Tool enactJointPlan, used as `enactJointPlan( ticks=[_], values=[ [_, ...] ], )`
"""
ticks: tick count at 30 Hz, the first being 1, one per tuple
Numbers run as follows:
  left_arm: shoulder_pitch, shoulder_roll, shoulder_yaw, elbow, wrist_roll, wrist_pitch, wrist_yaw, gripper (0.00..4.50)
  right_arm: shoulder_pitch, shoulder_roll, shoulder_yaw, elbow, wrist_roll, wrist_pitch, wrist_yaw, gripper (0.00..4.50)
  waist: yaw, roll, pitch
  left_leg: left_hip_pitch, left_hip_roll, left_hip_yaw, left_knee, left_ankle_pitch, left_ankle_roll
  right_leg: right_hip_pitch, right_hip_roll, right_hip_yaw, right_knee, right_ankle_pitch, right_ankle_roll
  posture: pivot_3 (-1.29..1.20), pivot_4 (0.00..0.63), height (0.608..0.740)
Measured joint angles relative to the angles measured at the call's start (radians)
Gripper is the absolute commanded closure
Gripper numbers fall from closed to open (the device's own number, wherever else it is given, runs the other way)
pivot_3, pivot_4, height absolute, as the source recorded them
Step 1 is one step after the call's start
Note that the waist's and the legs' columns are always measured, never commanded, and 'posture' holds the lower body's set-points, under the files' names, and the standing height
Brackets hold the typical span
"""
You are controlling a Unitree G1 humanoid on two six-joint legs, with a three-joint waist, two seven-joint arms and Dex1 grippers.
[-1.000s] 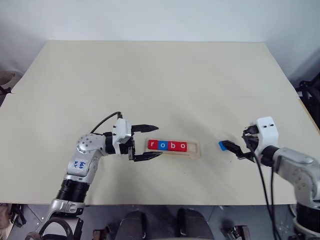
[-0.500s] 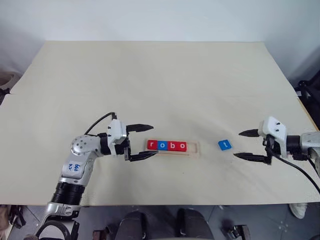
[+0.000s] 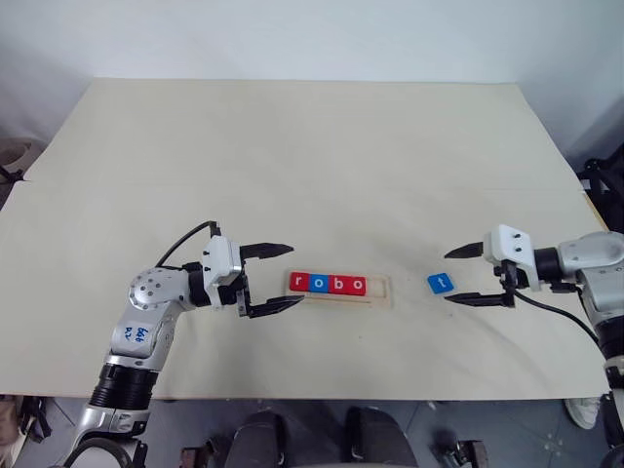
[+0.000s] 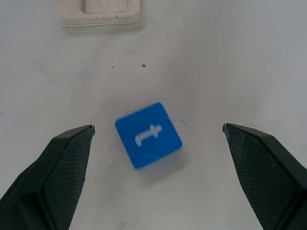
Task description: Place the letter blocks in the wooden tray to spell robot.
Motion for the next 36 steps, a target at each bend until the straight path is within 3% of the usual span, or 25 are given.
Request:
enactJointPlan(
  ticks=[2, 5, 10, 13, 19, 29, 36],
  values=[
    [0.000, 0.000, 0.000, -0.006, 0.000, 0.000, 0.004, 0.00, -0.021, 0.014, 0.013, 0.033, -0.012, -0.008, 0.011, 0.01, 0.000, 0.000, 0.000, 0.000, 0.000, 0.000, 0.000, 0.000, 0.000, 0.000, 0.000, 0.000, 0.000, 0.000, 0.000, 0.00, 0.150, 0.740],
    [0.000, 0.000, 0.000, -0.020, 0.000, 0.001, 0.011, 0.00, -0.053, 0.025, 0.032, 0.098, -0.035, -0.032, 0.022, 0.57, -0.003, 0.000, 0.000, 0.000, 0.000, 0.000, 0.000, 0.000, 0.000, 0.000, 0.000, 0.000, 0.000, 0.000, 0.000, 0.00, 0.150, 0.740],
    [0.002, 0.000, 0.000, -0.023, 0.000, 0.001, 0.020, 0.00, -0.080, 0.035, 0.044, 0.146, -0.055, -0.070, 0.037, 2.33, -0.005, 0.000, 0.000, 0.000, 0.000, 0.000, 0.000, 0.000, 0.000, 0.000, 0.000, 0.000, 0.000, 0.000, 0.000, 0.00, 0.150, 0.740],
    [0.002, 0.000, 0.000, -0.024, 0.000, 0.001, 0.022, 0.00, -0.089, 0.035, 0.045, 0.167, -0.057, -0.081, 0.040, 3.04, -0.004, 0.000, 0.000, 0.000, 0.000, 0.000, 0.000, 0.000, 0.000, 0.000, 0.000, 0.000, 0.000, 0.000, 0.000, 0.00, 0.150, 0.740],
    [0.011, 0.000, 0.000, -0.024, 0.000, 0.000, 0.024, 0.00, -0.083, 0.036, 0.043, 0.137, -0.051, -0.045, 0.040, 3.03, -0.004, 0.000, 0.000, 0.000, 0.000, 0.000, 0.000, 0.000, 0.000, 0.000, 0.000, 0.000, 0.001, 0.000, 0.000, 0.00, 0.150, 0.740],
    [0.015, 0.004, -0.001, -0.026, 0.000, -0.001, 0.015, 0.00, 0.020, 0.077, 0.050, -0.434, 0.105, 0.453, -0.005, 3.03, -0.002, 0.000, 0.000, 0.000, 0.000, -0.003, 0.000, 0.000, 0.000, -0.001, 0.000, 0.000, 0.002, 0.000, 0.000, 0.00, 0.150, 0.740],
    [0.014, 0.004, -0.001, -0.025, 0.000, -0.001, 0.015, 0.00, 0.039, 0.121, 0.085, -0.500, 0.091, 0.488, -0.059, 3.03, 0.004, 0.000, 0.000, -0.001, -0.001, -0.002, 0.000, 0.000, 0.000, -0.001, 0.000, 0.000, 0.001, 0.000, 0.000, 0.00, 0.150, 0.740]
  ],
)
